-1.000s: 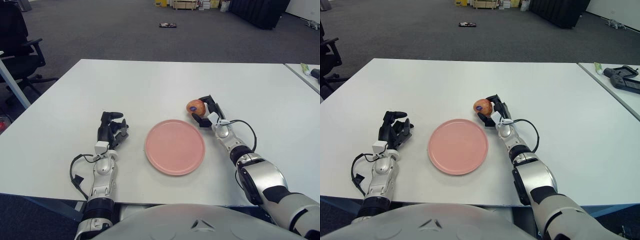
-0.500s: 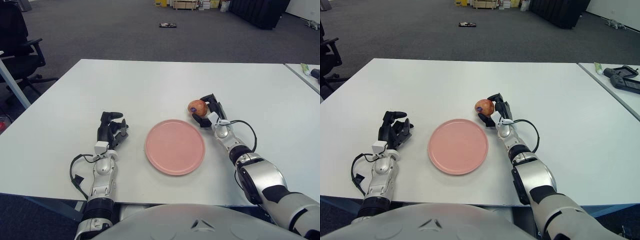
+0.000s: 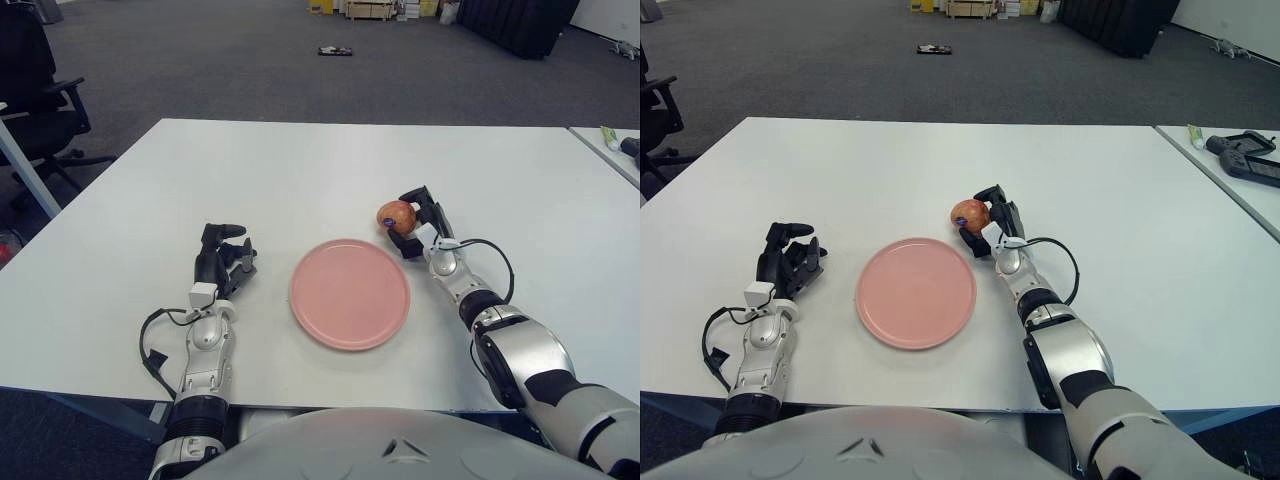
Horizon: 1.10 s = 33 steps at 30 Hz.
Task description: Put the apple into the plate.
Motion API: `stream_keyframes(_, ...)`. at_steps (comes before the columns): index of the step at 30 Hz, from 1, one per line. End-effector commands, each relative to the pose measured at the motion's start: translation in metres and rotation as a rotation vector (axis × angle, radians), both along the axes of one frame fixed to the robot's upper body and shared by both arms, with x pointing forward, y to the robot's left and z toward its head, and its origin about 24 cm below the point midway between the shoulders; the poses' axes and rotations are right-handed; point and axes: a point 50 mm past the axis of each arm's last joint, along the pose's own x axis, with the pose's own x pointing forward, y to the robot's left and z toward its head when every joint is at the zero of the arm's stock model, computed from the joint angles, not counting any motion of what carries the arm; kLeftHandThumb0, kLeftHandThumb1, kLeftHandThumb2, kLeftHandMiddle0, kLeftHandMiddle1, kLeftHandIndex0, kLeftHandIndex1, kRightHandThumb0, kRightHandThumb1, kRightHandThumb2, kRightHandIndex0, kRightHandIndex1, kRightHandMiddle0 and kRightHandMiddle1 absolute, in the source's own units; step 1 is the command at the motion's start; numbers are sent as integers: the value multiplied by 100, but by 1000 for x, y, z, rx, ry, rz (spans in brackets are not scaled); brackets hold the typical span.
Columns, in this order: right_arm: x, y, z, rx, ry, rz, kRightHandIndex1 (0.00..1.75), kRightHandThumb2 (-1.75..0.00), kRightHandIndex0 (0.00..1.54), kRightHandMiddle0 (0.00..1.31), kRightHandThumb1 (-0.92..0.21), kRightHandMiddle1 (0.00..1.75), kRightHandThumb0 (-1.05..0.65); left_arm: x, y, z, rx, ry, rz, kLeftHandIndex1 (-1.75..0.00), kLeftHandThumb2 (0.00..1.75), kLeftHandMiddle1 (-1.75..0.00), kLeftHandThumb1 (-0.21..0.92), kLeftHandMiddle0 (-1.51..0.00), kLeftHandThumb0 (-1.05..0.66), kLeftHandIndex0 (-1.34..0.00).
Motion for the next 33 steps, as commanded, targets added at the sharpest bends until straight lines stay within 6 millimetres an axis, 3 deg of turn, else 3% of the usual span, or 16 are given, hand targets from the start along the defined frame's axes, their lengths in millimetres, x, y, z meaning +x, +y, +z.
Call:
stream_keyframes(1, -15, -4, -20, -15, 97, -24, 175, -174, 89, 64, 4, 175, -1, -2, 0, -7, -11, 32, 10, -175, 80, -160, 73, -56, -37, -31)
stream_keyframes(13, -12, -2, -16, 32, 74, -55, 175, -168, 85, 60, -1, 175, -1, -2, 1, -7, -13, 37, 8, -175, 81, -160, 72, -56, -37, -31)
stream_keyframes(23, -8, 0, -8, 64, 15, -81, 175, -173, 88, 65, 4, 175, -1, -2, 1, -7, -12, 38, 6, -175, 81, -157, 72, -56, -37, -31)
stream_keyframes(33, -4, 9, 16, 133, -177, -69, 175, -175, 90, 69, 7, 172, -1, -1, 1, -6, -5, 37, 4, -175, 80, -157, 73, -56, -37, -31)
